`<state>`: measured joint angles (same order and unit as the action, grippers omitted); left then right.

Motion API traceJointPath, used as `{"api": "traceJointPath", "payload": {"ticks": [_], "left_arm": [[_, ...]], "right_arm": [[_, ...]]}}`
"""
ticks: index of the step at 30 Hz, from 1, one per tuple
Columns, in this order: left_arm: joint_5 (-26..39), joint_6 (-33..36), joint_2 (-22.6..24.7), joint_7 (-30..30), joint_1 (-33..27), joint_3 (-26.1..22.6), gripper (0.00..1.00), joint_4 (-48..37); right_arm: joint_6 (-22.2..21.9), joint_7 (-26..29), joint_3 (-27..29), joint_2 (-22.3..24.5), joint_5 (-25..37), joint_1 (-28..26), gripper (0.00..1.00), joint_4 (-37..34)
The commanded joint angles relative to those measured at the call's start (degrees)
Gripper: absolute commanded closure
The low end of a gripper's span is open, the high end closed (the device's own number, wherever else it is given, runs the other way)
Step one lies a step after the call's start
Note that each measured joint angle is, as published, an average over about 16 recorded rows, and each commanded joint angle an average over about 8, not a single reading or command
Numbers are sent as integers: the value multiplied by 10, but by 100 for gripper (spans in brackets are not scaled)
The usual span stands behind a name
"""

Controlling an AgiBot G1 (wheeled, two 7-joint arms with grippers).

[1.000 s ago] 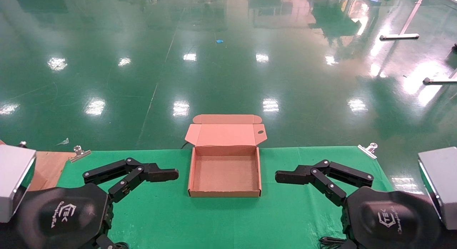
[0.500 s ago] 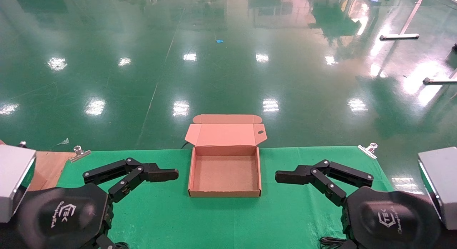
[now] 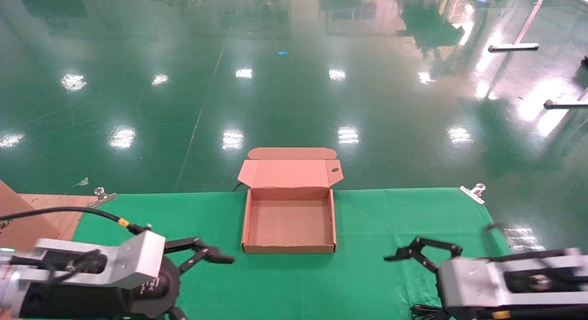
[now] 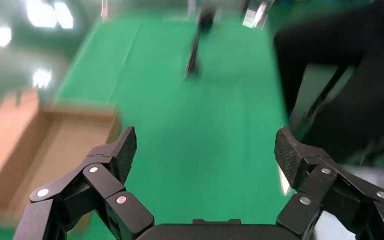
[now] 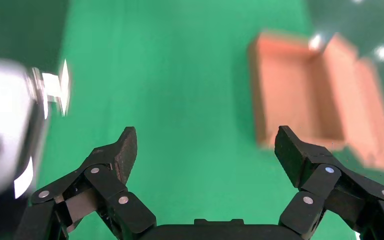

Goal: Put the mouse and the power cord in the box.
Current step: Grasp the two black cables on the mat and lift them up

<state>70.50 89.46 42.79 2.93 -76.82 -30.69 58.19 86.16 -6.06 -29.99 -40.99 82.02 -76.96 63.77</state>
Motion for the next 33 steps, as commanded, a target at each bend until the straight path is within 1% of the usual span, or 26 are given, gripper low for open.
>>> {"api": "traceJointPath", "payload": {"ticks": [1, 4, 7, 10, 14, 18, 23, 28, 33], "left_arm": [[45, 4, 10, -21, -22, -24, 0, -36], [111, 2, 27, -51, -54, -61, 0, -90], [169, -6, 47, -85, -81, -93, 0, -149], [223, -20, 71, -118, -102, -122, 0, -208], [291, -50, 104, -155, -126, -158, 0, -277], [342, -85, 136, -181, -143, -184, 0, -336], [379, -122, 164, -204, -158, -204, 0, -401], [393, -150, 179, -223, -166, -211, 0, -453], [396, -174, 190, -239, -169, -211, 0, -491]], "right_arm": [[-1, -29, -24, -17, 60, -22, 0, -22], [-15, -71, -61, -50, 141, -47, 0, -62], [-37, -109, -92, -84, 205, -64, 0, -108], [-66, -147, -114, -115, 252, -75, 0, -162], [-112, -195, -134, -152, 293, -86, 0, -240], [-153, -239, -145, -184, 317, -98, 0, -321], [-188, -289, -148, -216, 324, -114, 0, -416], [-208, -330, -146, -236, 318, -126, 0, -488], [-223, -360, -142, -246, 312, -134, 0, -537]]}}
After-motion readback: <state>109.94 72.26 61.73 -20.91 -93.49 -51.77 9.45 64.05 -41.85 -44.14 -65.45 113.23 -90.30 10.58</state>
